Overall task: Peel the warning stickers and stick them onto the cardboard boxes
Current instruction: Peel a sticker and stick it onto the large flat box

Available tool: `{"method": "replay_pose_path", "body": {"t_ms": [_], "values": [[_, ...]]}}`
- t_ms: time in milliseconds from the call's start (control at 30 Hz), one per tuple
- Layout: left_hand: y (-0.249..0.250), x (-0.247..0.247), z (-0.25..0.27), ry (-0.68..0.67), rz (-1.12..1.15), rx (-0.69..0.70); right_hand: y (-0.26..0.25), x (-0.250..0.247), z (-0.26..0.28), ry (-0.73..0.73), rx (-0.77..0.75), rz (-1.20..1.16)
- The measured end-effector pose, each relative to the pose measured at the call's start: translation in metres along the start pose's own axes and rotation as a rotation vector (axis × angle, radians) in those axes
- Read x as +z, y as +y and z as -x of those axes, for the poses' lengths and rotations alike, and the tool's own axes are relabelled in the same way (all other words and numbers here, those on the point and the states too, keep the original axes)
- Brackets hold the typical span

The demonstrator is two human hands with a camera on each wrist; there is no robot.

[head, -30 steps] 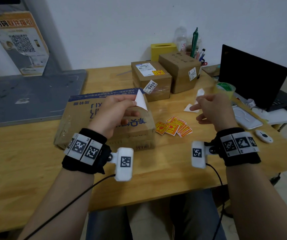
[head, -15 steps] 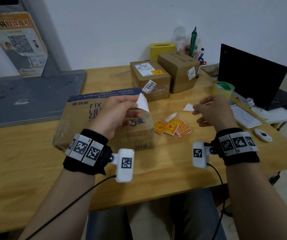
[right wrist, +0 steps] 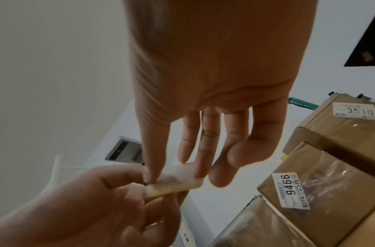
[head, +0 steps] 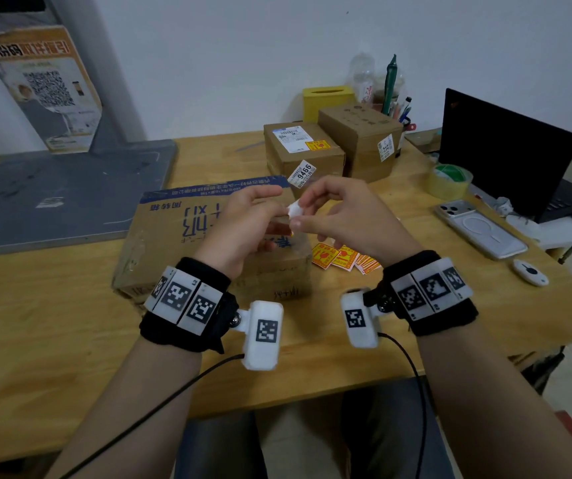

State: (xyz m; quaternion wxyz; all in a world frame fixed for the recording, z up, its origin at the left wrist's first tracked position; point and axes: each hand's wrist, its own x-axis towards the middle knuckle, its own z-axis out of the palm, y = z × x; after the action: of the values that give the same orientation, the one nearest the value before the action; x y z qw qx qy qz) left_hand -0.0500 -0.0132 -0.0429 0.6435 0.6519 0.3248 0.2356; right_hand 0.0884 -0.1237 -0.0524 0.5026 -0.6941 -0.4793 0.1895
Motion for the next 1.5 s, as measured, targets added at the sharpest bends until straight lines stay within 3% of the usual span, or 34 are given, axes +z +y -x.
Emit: {"method": "replay_pose_path", "body": {"t_ms": [333,633,767,1033,1167,1333,1500], "values": [[0.000,-0.009,0.004,0.055,-0.022,0.065,-0.008,0.014,-0.002,0.019,-0.009,0.002],[-0.004,-0.011,0.008,0.041,-0.068,0.122,-0.005,0.015,-0.005,0.045,0.012,-0.116],[-0.004,-0.008,0.011,-0.029,-0.031,0.072,-0.004,0.013,-0.007,0.038,0.009,-0.132],[-0.001,-0.005,0.016,-0.092,0.050,0.047,-0.004,0.011,-0.010,0.154,0.043,-0.108],[0.002,-0.008,0.017,-0.111,0.112,0.040,-0.005,0.008,-0.011,0.236,0.089,-0.210],[-0.004,-0.012,0.009,0.061,-0.005,0.103,-0.010,0.008,-0.008,0.196,0.131,-0.350],[-0.002,-0.005,0.010,-0.011,-0.029,0.073,-0.013,0.015,-0.007,0.169,0.098,-0.407]]}}
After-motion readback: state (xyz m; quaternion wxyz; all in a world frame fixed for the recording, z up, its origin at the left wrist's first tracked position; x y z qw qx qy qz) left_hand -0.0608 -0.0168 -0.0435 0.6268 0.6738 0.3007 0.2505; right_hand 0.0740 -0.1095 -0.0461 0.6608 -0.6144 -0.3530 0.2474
